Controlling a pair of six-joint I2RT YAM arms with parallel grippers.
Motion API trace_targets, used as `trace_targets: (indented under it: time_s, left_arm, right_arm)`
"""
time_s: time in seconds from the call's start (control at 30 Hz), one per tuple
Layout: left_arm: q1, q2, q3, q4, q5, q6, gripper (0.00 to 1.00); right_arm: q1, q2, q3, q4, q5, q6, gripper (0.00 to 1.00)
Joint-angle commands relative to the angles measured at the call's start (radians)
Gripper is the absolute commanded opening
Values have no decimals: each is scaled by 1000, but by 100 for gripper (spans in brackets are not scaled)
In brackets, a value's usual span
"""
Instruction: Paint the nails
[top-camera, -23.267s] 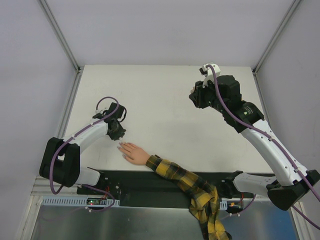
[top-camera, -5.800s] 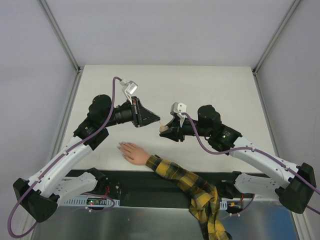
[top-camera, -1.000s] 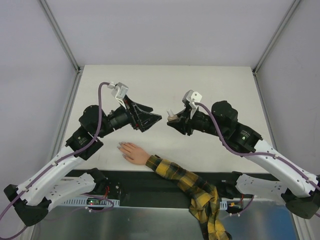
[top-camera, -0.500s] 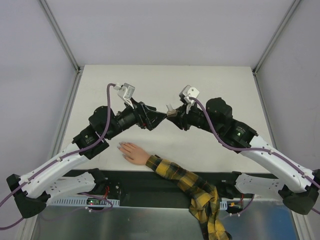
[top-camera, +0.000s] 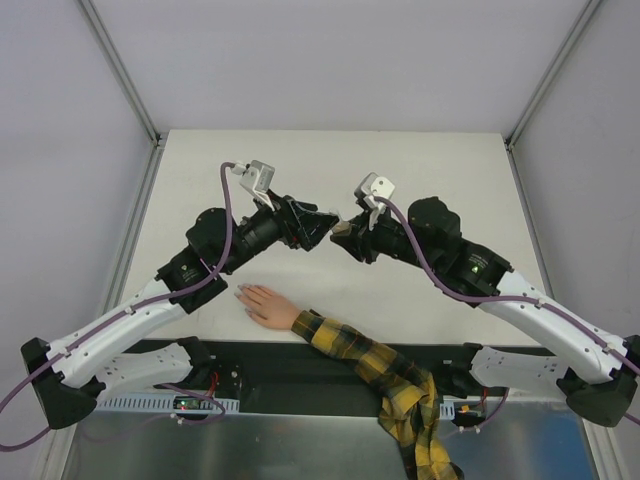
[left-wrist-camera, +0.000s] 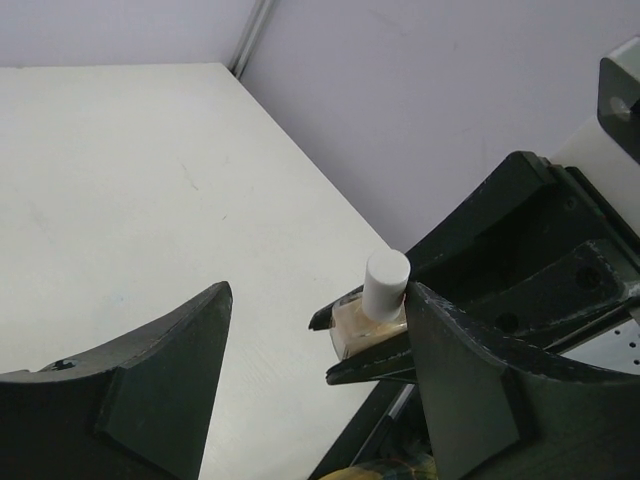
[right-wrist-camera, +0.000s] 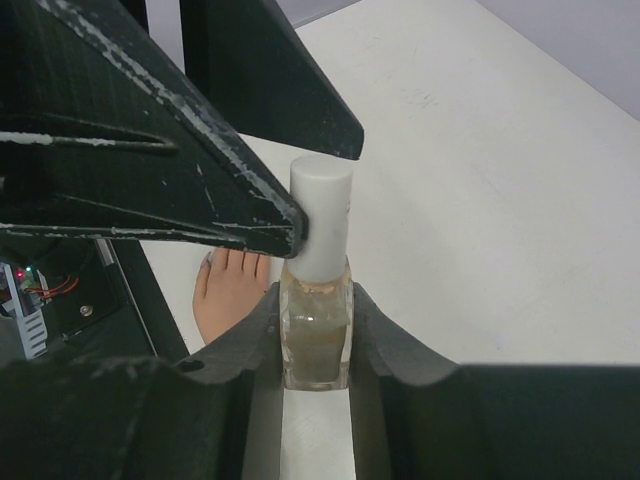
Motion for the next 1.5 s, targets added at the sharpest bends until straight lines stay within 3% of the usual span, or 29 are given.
trace_targets:
  time_s: [0.0, 0.17, 0.4, 0.47, 0.63, 0.73, 0.77, 0.83, 0.93, 0.97, 1.07, 1.23, 1.37, 1.4, 1.47]
  left_arm:
    - [-11, 7, 36, 103, 23, 10, 68]
    - [-12, 7, 27, 118, 51, -2, 66]
    - [-11, 1, -8, 143, 98, -14, 46]
    - [-12, -2, -28, 164, 137, -14, 37]
    - [-11, -13, -51, 169, 221, 4, 25]
    - [-12, -13, -67, 192, 293, 25, 4]
    - [-12, -11, -73, 202, 380, 57, 0]
    - [-9, -5, -77, 241, 507, 94, 0]
    - [-9, -8, -88, 293, 721, 130, 0]
    - [-9, -9, -102, 325, 764, 118, 0]
    - [-7, -13, -134, 464, 907, 50, 0]
    - [-9, 26, -156, 652, 950, -105, 0]
    - [-7, 52, -117, 613, 950, -149, 0]
    - [-7, 50, -104, 577, 942, -142, 5]
    - [-7, 40, -53, 476, 907, -101, 31]
  right_arm:
    - [16, -5, 44, 32, 13, 6, 0]
    - [27, -3, 49, 35, 18, 8, 0]
    - [33, -8, 57, 47, 6, 19, 0]
    - [33, 0, 64, 46, -6, 25, 0]
    - [35, -14, 61, 67, -17, 42, 0]
    - [32, -20, 71, 70, -49, 54, 0]
    - [32, -32, 68, 72, -89, 54, 0]
    - [30, -51, 48, 99, -164, 52, 0]
    - [15, -71, 49, 137, -539, 43, 0]
    - [13, -75, 60, 145, -762, 46, 0]
    - [13, -103, 26, 338, -1020, 155, 0]
    - [13, -109, 40, 352, -1027, 203, 0]
    - [10, -129, 23, 322, -955, 180, 0]
    - [7, -129, 28, 299, -938, 171, 0]
    - [6, -121, 54, 215, -895, 129, 0]
